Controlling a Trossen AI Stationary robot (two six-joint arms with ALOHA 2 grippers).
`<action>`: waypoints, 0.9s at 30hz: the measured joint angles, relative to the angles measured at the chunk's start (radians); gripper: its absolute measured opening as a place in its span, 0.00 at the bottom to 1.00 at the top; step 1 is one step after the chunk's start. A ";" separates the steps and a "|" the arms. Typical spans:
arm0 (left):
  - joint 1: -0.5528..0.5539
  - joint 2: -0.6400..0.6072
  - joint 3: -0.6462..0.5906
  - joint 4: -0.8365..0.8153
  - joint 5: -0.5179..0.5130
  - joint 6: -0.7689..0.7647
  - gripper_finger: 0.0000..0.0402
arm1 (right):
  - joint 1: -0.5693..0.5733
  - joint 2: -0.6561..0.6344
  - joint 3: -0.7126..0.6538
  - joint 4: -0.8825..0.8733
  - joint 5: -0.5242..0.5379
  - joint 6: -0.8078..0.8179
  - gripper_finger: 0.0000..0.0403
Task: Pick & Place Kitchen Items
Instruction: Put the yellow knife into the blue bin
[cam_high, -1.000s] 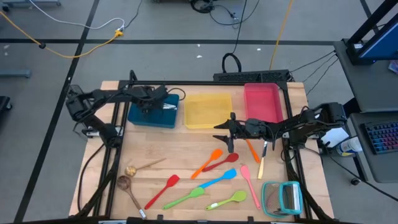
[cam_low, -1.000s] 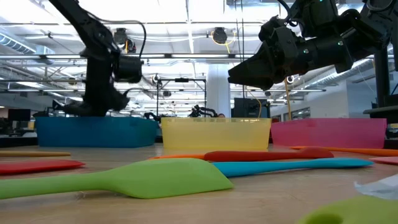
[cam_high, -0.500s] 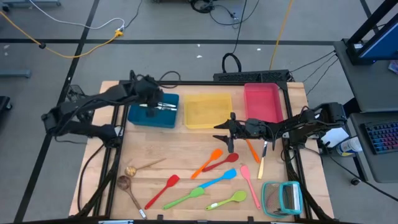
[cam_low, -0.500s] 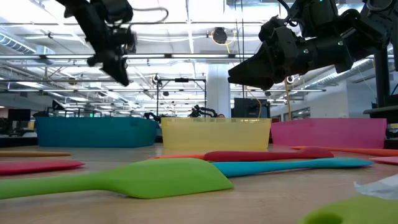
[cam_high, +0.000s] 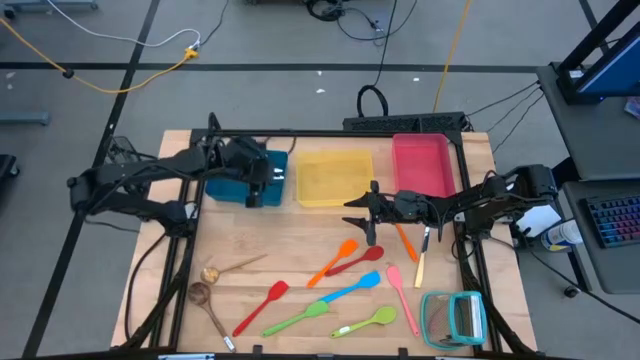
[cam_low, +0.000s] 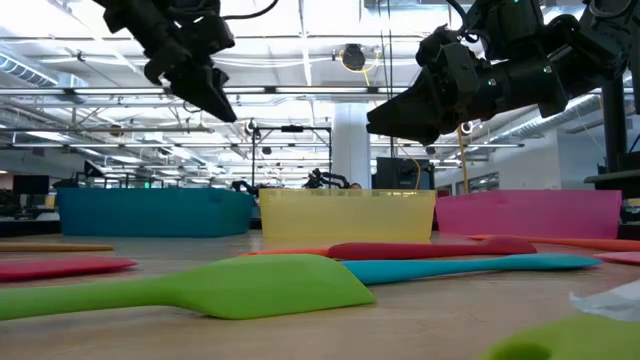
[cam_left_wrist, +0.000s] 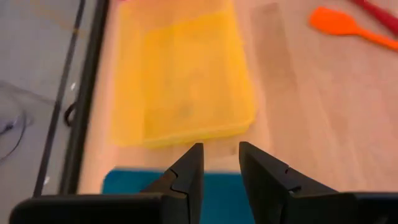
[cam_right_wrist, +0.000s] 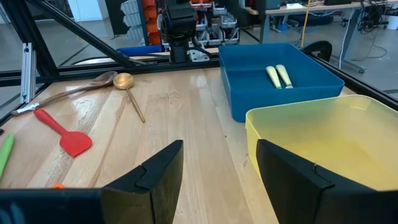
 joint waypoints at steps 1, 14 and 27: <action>-0.014 0.003 -0.015 0.019 0.001 0.000 0.26 | 0.000 0.000 0.000 0.000 0.000 0.000 0.49; -0.203 0.020 -0.216 0.357 0.001 -0.120 0.26 | 0.000 0.000 0.000 0.000 0.000 0.000 0.49; -0.364 0.020 -0.465 0.697 -0.108 -0.374 0.26 | 0.000 0.000 0.000 0.000 0.000 0.000 0.49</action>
